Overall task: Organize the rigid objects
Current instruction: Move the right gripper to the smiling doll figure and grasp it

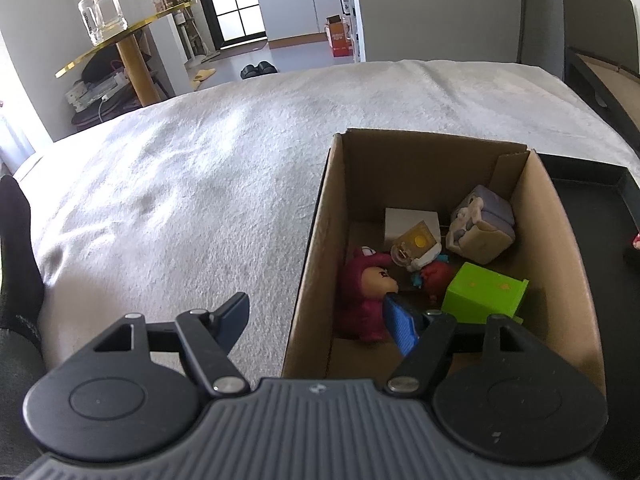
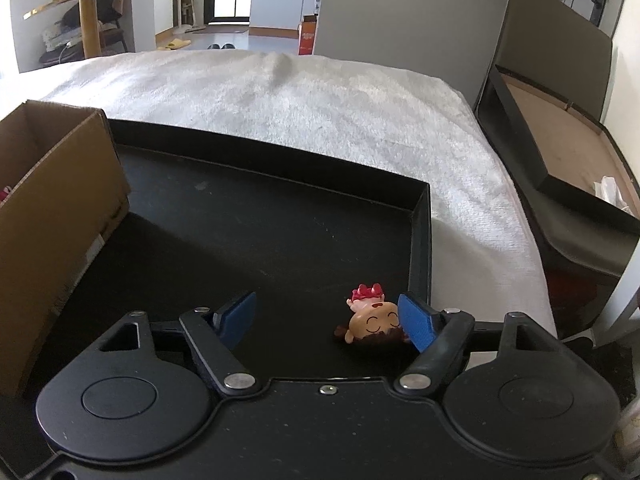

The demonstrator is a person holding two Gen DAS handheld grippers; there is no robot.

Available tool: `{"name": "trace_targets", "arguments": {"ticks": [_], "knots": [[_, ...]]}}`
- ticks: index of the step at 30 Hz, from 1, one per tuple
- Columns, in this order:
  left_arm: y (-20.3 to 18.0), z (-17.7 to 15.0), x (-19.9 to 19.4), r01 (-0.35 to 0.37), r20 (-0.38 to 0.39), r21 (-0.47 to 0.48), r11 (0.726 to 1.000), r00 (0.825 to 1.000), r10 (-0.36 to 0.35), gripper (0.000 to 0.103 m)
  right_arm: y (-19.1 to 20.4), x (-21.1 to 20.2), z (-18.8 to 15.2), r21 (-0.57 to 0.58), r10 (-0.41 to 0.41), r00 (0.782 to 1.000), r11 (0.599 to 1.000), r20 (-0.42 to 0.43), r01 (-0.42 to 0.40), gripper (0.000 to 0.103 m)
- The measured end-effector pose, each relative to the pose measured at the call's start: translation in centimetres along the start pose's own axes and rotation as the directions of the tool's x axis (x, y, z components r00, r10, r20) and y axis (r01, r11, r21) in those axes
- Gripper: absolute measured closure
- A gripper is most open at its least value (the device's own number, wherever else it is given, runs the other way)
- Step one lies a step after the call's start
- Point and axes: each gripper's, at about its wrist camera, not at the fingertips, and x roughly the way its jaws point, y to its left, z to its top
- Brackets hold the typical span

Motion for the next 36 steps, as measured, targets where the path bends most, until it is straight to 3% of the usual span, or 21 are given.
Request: {"name": "trace_targets", "arguments": {"ticks": [15, 22, 29, 36], "knots": [[0.5, 0.0, -0.1, 0.004, 0.003, -0.029, 1.000, 1.000, -0.004, 0.031, 0.5, -0.4, -0.4, -0.034, 0.009, 0.998, 0.999, -0.055, -0.011, 0.028], [0.8, 0.0, -0.2, 0.006, 0.007, -0.036, 0.999, 1.000, -0.006, 0.031, 1.5, -1.3, -0.4, -0.068, 0.040, 0.996, 0.997, -0.080, -0.045, 0.042], [1.0, 0.1, -0.1, 0.006, 0.008, -0.040, 0.999, 1.000, -0.006, 0.031, 1.8, -0.5, -0.2, -0.150, 0.020, 0.996, 0.988, -0.089, -0.033, 0.042], [0.8, 0.0, 0.0, 0.008, 0.002, -0.034, 0.999, 1.000, -0.008, 0.031, 0.5, 0.3, -0.3, -0.125, 0.038, 0.991, 0.991, -0.126, -0.054, 0.044]]}}
